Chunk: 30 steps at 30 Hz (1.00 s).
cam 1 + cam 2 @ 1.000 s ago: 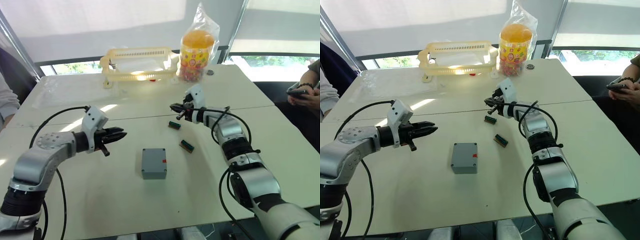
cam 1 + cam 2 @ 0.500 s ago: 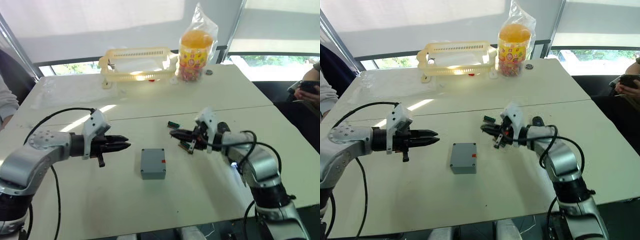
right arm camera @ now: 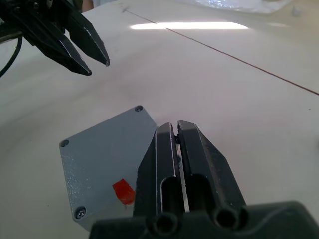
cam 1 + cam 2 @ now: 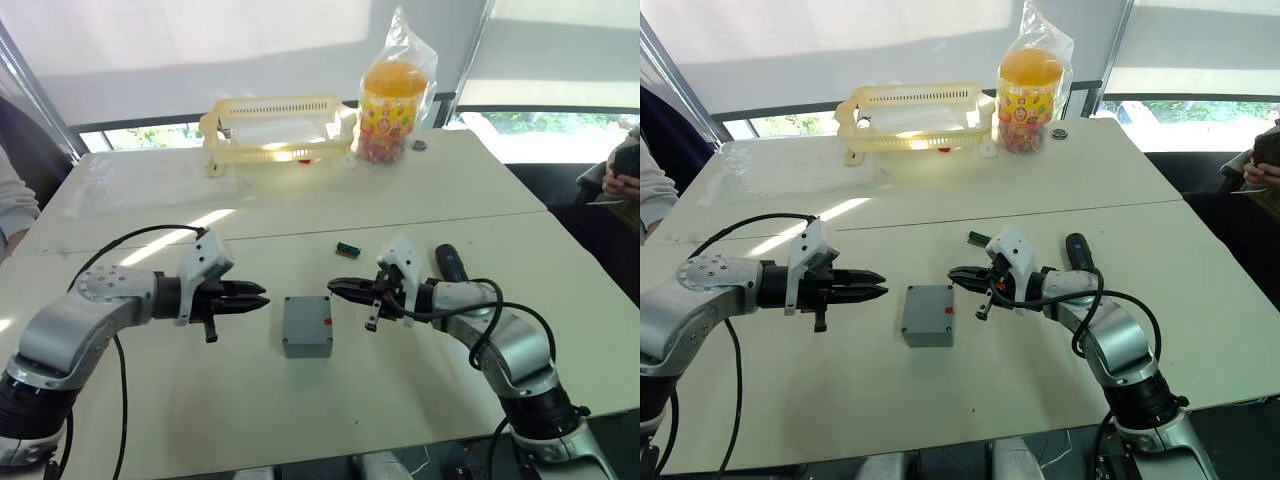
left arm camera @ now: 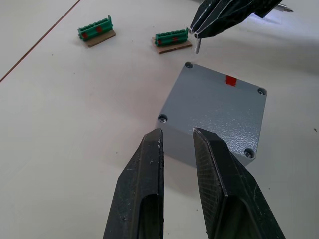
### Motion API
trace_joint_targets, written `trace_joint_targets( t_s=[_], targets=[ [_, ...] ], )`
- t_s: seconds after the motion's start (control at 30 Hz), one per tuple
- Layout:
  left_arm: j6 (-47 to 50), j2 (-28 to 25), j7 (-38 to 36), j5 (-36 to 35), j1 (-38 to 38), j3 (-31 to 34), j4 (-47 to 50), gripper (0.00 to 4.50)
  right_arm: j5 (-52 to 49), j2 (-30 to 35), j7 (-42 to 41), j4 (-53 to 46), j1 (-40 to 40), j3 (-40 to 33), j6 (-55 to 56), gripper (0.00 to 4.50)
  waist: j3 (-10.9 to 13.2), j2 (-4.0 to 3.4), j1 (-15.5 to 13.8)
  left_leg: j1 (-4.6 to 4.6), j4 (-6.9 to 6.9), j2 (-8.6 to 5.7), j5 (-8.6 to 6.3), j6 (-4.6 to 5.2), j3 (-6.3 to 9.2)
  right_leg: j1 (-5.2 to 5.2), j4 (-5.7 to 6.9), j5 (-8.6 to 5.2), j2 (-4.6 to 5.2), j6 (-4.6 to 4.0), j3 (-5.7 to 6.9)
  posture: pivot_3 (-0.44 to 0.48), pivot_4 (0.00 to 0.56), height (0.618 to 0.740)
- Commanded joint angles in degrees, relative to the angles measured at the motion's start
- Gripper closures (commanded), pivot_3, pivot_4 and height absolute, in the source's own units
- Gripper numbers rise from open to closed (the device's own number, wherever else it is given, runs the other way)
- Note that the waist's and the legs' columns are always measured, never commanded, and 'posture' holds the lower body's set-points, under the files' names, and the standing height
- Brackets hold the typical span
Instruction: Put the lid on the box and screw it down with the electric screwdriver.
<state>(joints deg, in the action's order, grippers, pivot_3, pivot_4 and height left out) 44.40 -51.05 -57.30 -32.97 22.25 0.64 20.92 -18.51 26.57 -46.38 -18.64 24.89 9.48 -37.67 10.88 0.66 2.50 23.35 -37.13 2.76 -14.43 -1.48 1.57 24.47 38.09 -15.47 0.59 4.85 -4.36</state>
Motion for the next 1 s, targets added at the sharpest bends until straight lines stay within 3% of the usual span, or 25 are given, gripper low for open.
trace_joint_targets(
  t_s=[0.03, 0.87, 0.97, 1.0],
  targets=[
    [-1.1, 0.1, 0.1, 0.5, 0.0, 0.2, 0.6, 3.56, 0.3, -0.2, 0.2, -0.1, 1.0, 0.5, 2.3, 4.45, 0.0, 0.00, 0.0, 0.00, 0.00, 0.00, 0.00, 0.00, 0.00, 0.00, 0.00, 0.00, 0.00, 0.00, 0.00, 0.000, 0.150, 0.740],
    [-0.7, 1.1, 1.3, 0.0, 0.2, -0.1, 1.1, 3.56, 2.1, 0.0, -0.2, 3.4, 1.0, 3.5, 5.4, 4.45, 0.0, 0.00, 0.0, 0.00, -0.01, 0.00, 0.00, 0.00, 0.00, 0.00, 0.00, 0.00, 0.00, 0.00, 0.00, 0.000, 0.150, 0.740],
    [-0.1, 2.1, 1.5, -0.8, 1.2, 0.1, 0.8, 3.56, 2.1, 0.4, -0.6, 3.1, 1.0, 3.5, 5.6, 3.67, 0.0, 0.00, -0.1, 0.01, -0.01, 0.00, 0.00, 0.00, 0.00, 0.00, 0.01, 0.00, 0.00, 0.00, 0.00, 0.000, 0.150, 0.740],
    [0.0, 2.2, 1.4, -0.8, 1.5, 0.1, 0.7, 3.56, 2.1, 0.5, -0.7, 2.9, 1.2, 3.3, 5.6, 3.16, 0.0, 0.00, -0.1, 0.01, -0.01, 0.00, 0.00, 0.00, 0.00, 0.00, 0.00, 0.00, 0.00, 0.00, 0.00, 0.000, 0.150, 0.740]
  ],
)
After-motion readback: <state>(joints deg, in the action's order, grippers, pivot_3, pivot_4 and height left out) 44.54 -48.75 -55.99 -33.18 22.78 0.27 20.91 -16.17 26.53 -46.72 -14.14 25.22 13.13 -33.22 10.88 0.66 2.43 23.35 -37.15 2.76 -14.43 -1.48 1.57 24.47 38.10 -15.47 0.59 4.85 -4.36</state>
